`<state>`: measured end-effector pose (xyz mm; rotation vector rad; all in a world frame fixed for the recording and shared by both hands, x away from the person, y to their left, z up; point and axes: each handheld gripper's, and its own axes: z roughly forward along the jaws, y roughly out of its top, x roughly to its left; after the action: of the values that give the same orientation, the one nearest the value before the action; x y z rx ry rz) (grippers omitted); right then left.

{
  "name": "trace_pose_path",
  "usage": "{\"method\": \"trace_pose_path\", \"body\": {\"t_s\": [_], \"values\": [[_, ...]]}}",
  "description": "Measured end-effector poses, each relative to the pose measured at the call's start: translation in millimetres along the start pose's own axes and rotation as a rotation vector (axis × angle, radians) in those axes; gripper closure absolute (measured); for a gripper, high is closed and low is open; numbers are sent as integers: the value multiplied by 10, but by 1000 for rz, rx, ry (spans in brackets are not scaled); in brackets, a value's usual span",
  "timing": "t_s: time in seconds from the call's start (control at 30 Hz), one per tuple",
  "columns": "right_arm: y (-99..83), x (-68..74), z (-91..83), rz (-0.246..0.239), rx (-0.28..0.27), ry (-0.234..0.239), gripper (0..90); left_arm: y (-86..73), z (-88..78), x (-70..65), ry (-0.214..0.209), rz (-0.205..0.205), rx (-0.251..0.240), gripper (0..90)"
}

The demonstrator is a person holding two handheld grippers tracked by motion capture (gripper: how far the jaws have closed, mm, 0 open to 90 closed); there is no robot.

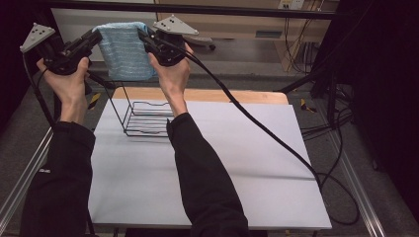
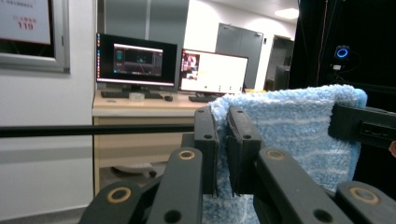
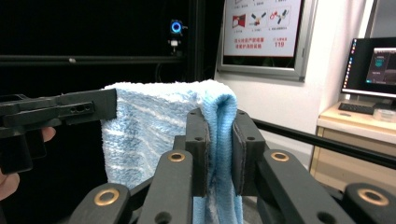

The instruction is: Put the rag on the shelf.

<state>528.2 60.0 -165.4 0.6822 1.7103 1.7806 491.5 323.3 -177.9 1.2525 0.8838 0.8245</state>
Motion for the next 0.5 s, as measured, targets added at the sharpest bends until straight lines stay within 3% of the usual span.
{"method": "trace_pose_path", "body": {"t_s": [0.1,0.27,0.5], "values": [[-54,-22,6,17,4,2,797,-36,5,23,-11,-8,2,835],[-178,-83,-19,34,30,-2,797,-132,33,-1,-29,30,34,834],[-339,-115,-61,32,71,2,797,-285,34,-12,-30,50,76,835]]}}
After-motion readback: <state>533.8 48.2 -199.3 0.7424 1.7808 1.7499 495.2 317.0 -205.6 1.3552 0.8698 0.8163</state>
